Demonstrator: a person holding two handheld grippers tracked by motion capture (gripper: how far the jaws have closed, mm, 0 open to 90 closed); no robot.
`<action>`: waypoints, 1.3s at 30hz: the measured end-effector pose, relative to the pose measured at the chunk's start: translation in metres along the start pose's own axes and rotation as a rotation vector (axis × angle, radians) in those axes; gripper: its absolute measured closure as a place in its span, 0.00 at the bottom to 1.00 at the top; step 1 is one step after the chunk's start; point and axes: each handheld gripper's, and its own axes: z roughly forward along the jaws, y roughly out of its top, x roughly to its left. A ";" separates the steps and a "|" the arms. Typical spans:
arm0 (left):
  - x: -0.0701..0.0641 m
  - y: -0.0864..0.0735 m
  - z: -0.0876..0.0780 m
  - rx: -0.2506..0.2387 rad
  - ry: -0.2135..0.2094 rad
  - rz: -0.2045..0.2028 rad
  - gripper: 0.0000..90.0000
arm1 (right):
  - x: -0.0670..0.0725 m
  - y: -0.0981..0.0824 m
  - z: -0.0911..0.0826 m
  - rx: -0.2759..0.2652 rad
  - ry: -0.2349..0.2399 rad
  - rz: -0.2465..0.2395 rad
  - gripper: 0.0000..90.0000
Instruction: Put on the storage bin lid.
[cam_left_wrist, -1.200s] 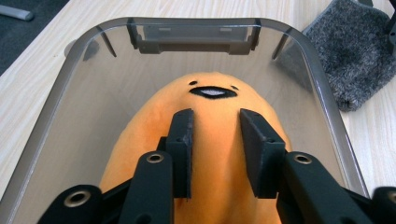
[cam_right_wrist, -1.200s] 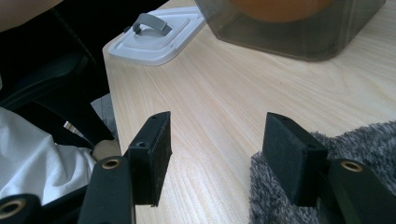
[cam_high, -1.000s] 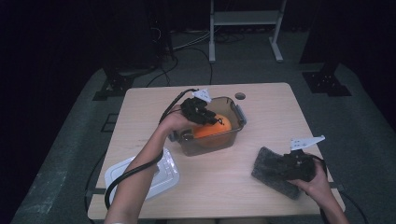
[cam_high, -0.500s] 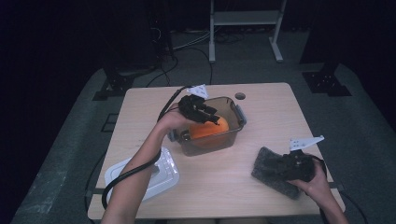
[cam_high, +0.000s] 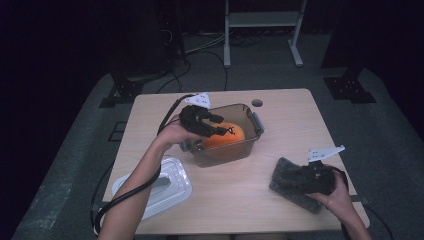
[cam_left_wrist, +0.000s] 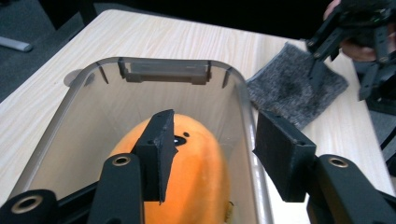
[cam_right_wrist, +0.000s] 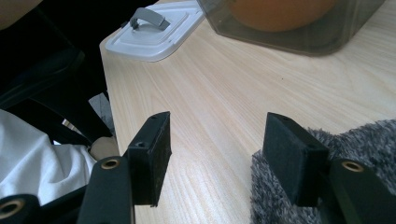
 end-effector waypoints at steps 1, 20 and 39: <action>-0.001 -0.001 -0.003 -0.004 0.000 0.001 0.51 | 0.000 0.000 0.000 0.002 -0.002 -0.003 0.45; -0.023 -0.021 -0.047 -0.046 0.022 0.012 0.40 | 0.000 0.000 0.000 -0.002 -0.008 -0.001 0.43; -0.042 -0.050 -0.079 -0.062 0.048 0.004 0.31 | 0.000 -0.001 0.000 -0.002 -0.017 0.006 0.39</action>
